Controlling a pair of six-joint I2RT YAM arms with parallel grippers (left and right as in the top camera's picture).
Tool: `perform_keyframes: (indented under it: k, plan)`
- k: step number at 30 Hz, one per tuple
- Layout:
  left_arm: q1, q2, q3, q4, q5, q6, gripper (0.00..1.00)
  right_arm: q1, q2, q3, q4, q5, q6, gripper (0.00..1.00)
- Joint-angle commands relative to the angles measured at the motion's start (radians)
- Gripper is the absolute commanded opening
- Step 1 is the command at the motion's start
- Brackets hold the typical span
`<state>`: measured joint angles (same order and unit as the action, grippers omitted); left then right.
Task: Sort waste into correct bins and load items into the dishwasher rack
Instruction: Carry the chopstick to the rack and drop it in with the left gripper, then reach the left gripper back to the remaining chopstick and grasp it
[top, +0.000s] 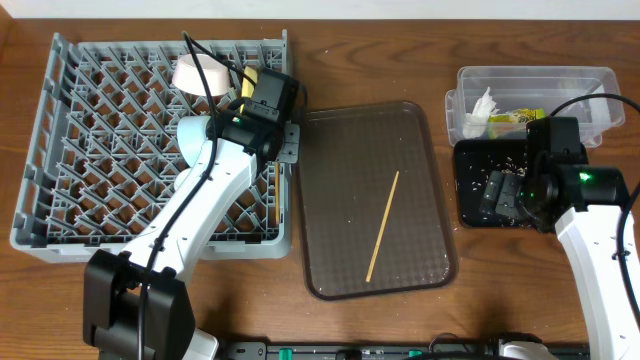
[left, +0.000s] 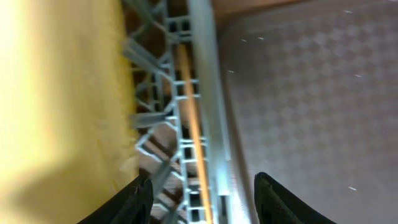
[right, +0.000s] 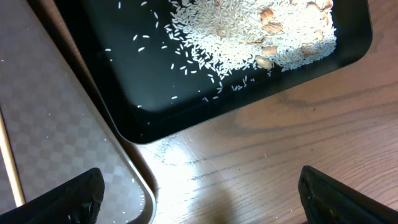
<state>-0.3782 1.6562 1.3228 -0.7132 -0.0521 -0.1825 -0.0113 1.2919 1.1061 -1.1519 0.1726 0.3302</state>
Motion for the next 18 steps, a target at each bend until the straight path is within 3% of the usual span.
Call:
perform_keyframes:
  k: [1,5,18]
  plan:
    - [-0.036,-0.008,0.009,-0.002,0.168,0.006,0.55,-0.010,-0.011,0.019,-0.001,0.003,0.013,0.98]
    - [-0.126,-0.008,0.009,-0.005,0.251,0.005,0.55,-0.010,-0.011,0.019,0.001,0.003,0.014,0.98]
    - [-0.463,0.071,-0.002,-0.007,0.191,-0.015,0.56,-0.010,-0.011,0.019,0.003,-0.005,0.013,0.98]
